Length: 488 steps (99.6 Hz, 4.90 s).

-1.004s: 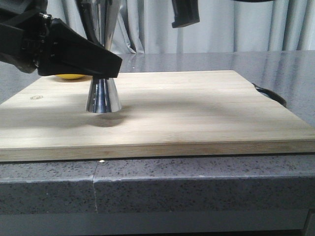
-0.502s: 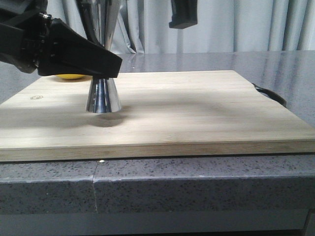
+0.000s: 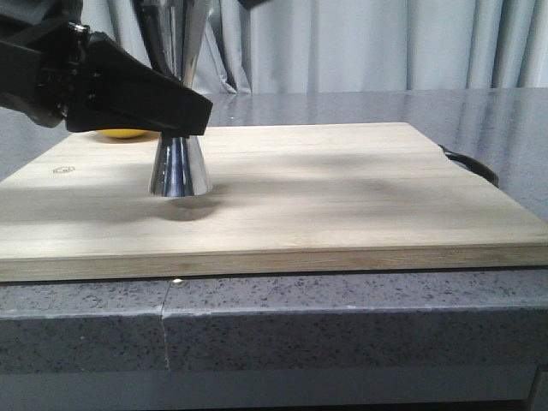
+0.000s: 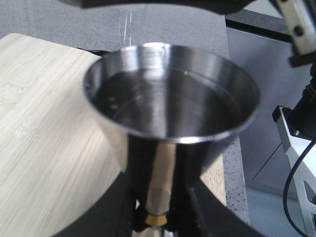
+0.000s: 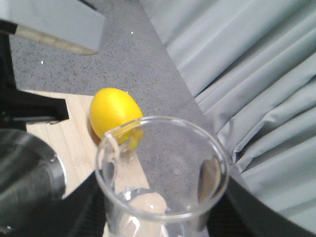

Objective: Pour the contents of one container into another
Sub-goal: 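Tilt the beaker upright and carry it back over the board with the right gripper, then set the beaker down on the board, open the right gripper and withdraw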

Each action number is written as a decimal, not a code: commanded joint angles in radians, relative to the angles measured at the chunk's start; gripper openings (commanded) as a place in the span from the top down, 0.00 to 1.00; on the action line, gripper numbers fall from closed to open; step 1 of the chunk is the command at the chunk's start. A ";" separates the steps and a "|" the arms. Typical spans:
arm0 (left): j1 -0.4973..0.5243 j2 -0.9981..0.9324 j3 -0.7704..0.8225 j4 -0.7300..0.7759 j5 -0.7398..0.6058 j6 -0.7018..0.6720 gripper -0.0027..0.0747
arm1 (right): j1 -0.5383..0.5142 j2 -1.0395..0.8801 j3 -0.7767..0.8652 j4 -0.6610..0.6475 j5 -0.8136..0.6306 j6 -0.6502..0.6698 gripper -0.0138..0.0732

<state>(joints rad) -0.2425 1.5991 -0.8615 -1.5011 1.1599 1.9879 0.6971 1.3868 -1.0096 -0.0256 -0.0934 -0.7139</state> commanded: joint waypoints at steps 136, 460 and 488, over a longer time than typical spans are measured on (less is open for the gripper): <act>0.075 -0.027 -0.127 -0.156 -0.047 -0.003 0.99 | -0.250 0.269 0.060 0.297 -0.484 0.327 0.53; 0.075 0.069 -0.125 -0.245 -0.016 0.223 0.99 | -0.122 -0.137 0.123 0.254 -0.479 0.381 0.08; 0.075 0.114 -0.125 -0.262 0.012 0.254 0.99 | -0.122 -0.137 0.123 0.252 -0.479 0.381 0.08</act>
<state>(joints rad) -0.1690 1.7512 -0.9580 -1.6793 1.0853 2.2265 0.5752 1.2830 -0.8596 0.2428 -0.5048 -0.3267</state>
